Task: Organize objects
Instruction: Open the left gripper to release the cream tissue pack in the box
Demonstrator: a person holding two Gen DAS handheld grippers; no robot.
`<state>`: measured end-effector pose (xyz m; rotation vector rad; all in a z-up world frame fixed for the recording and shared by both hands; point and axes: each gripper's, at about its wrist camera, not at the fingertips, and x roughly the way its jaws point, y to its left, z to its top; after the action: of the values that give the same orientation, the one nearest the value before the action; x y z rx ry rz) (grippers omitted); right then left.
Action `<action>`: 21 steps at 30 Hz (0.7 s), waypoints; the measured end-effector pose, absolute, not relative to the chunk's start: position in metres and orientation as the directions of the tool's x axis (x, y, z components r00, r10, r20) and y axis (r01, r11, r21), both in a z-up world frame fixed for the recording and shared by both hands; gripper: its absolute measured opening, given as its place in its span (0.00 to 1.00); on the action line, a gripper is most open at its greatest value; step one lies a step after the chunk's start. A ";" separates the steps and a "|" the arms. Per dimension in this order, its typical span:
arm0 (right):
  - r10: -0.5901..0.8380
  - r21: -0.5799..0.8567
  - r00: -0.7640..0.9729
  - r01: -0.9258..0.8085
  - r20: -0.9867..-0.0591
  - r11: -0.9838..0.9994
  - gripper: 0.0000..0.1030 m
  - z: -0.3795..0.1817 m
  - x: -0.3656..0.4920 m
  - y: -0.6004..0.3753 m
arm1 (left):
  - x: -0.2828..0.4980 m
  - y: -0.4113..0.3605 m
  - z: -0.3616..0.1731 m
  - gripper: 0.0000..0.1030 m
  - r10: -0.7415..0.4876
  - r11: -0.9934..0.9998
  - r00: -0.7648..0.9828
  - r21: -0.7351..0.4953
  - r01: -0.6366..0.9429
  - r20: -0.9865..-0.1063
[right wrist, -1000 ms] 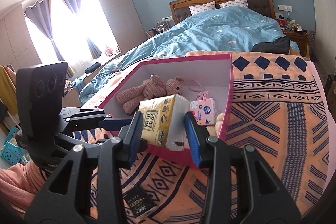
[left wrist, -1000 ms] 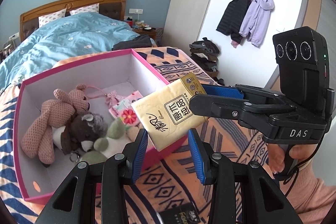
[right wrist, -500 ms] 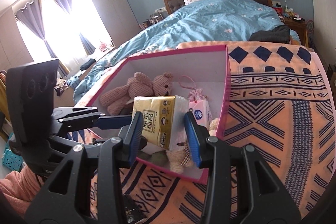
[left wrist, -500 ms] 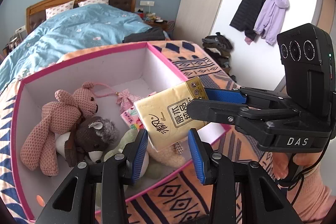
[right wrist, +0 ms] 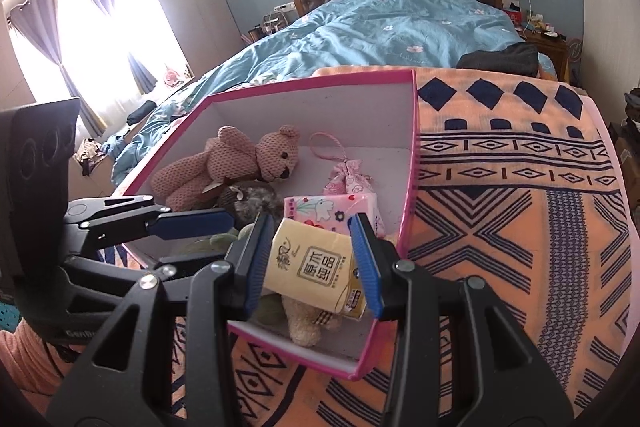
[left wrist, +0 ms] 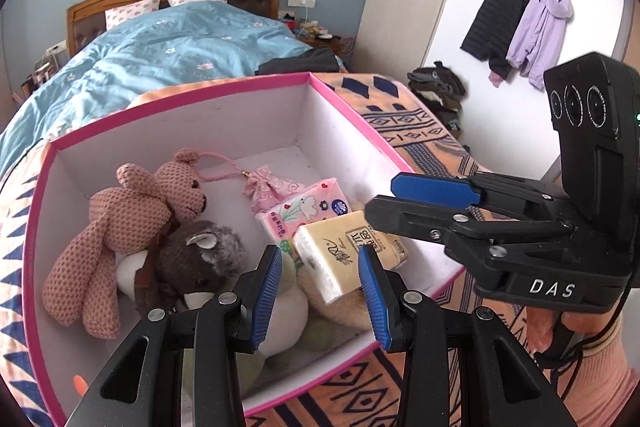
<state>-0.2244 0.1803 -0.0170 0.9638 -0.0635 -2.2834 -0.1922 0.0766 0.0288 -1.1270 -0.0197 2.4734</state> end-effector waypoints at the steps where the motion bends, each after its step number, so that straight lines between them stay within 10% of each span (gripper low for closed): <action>1: -0.584 0.279 -0.524 0.548 -0.619 -0.788 0.42 -0.016 -0.221 0.182 | -0.190 0.075 0.030 0.40 0.384 -0.911 -0.589 -0.186 -0.369 -0.711; 13: -0.678 0.317 -0.501 0.625 -0.537 -0.713 0.49 -0.006 -0.155 0.206 | -0.109 0.048 0.056 0.68 0.477 -0.868 -0.669 -0.190 -0.458 -0.570; 21: -0.688 0.362 -0.366 0.645 -0.627 -0.673 0.50 -0.062 -0.111 0.191 | -0.075 0.050 0.018 0.69 0.474 -0.863 -0.616 -0.193 -0.466 -0.629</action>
<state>-0.1108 0.1911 -0.0619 0.9922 -0.0693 -2.0863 -0.0753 0.0503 0.0178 -0.9510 -0.0143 2.4333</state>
